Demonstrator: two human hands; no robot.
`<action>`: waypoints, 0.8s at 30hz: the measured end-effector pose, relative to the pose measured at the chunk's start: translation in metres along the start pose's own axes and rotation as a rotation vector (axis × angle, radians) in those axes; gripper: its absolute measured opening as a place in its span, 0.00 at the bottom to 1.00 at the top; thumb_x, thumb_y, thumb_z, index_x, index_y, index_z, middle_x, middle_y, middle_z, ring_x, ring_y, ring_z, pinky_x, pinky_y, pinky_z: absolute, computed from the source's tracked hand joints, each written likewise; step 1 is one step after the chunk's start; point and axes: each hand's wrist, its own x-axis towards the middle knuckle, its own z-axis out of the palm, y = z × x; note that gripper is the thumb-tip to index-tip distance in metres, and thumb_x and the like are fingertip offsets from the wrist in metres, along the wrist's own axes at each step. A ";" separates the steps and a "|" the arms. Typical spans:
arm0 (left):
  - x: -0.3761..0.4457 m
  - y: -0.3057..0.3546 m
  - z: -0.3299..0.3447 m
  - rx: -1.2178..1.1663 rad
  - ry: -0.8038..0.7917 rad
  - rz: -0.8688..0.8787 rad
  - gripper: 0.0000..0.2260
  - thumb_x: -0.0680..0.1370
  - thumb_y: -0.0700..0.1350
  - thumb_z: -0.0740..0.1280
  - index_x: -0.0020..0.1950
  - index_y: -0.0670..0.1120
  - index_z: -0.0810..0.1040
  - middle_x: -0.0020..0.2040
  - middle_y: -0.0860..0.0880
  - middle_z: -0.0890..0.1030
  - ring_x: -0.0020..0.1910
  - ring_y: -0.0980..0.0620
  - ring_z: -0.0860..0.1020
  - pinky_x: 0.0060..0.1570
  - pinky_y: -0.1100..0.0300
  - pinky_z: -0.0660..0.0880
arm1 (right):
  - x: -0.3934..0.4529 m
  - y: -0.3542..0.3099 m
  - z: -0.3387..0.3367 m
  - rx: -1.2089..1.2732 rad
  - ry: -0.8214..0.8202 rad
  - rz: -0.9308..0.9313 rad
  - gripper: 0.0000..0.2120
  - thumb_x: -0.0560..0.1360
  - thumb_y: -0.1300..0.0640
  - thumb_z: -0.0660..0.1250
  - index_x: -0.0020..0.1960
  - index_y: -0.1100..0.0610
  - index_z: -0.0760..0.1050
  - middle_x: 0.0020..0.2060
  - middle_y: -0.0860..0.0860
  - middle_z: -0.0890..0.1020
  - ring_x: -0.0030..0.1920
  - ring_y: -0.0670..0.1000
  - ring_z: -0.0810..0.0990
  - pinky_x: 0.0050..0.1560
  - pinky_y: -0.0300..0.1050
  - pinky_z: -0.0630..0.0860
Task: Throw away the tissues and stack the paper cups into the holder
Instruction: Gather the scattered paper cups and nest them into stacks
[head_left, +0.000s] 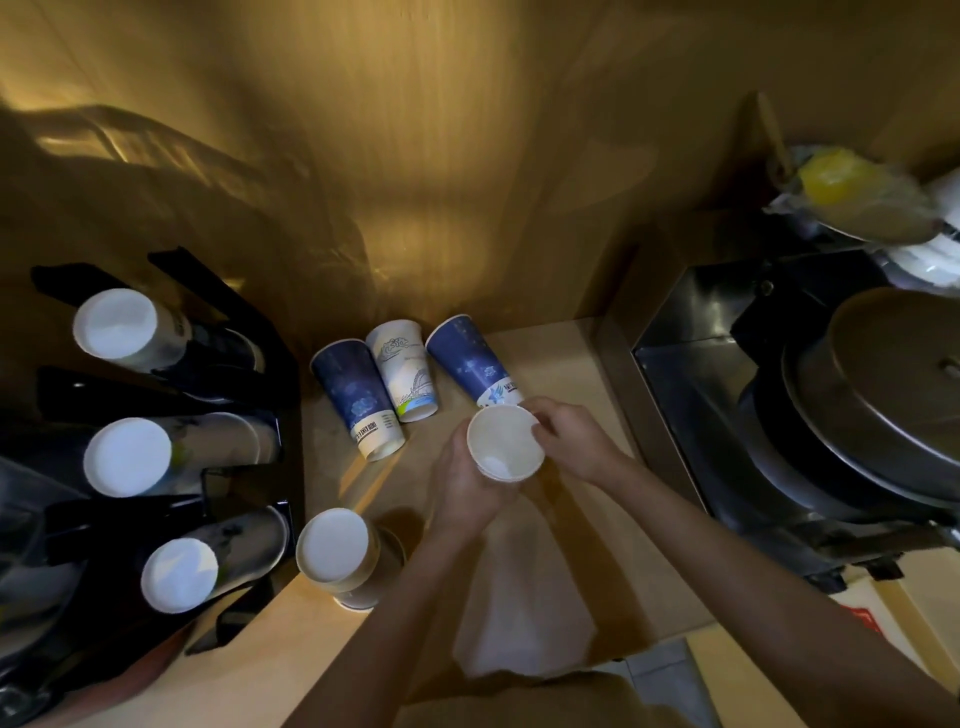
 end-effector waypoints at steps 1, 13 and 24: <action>0.005 0.003 -0.002 0.059 -0.057 -0.014 0.38 0.58 0.45 0.78 0.65 0.45 0.67 0.61 0.47 0.74 0.60 0.46 0.73 0.58 0.51 0.73 | 0.003 0.004 -0.004 0.018 0.003 0.012 0.16 0.74 0.63 0.60 0.62 0.59 0.73 0.56 0.59 0.81 0.53 0.57 0.78 0.54 0.49 0.76; 0.090 0.029 -0.039 0.102 0.375 -0.273 0.19 0.75 0.42 0.64 0.65 0.41 0.70 0.64 0.38 0.73 0.60 0.39 0.73 0.60 0.51 0.70 | 0.035 0.025 -0.006 0.295 0.106 0.022 0.11 0.73 0.63 0.65 0.53 0.56 0.78 0.43 0.51 0.81 0.39 0.42 0.76 0.37 0.25 0.70; 0.144 0.000 -0.015 0.253 0.300 -0.562 0.38 0.74 0.48 0.67 0.74 0.43 0.46 0.67 0.35 0.68 0.65 0.34 0.68 0.64 0.44 0.66 | 0.054 0.030 -0.002 0.480 0.074 0.043 0.09 0.70 0.64 0.66 0.49 0.56 0.78 0.41 0.49 0.81 0.39 0.41 0.77 0.35 0.24 0.71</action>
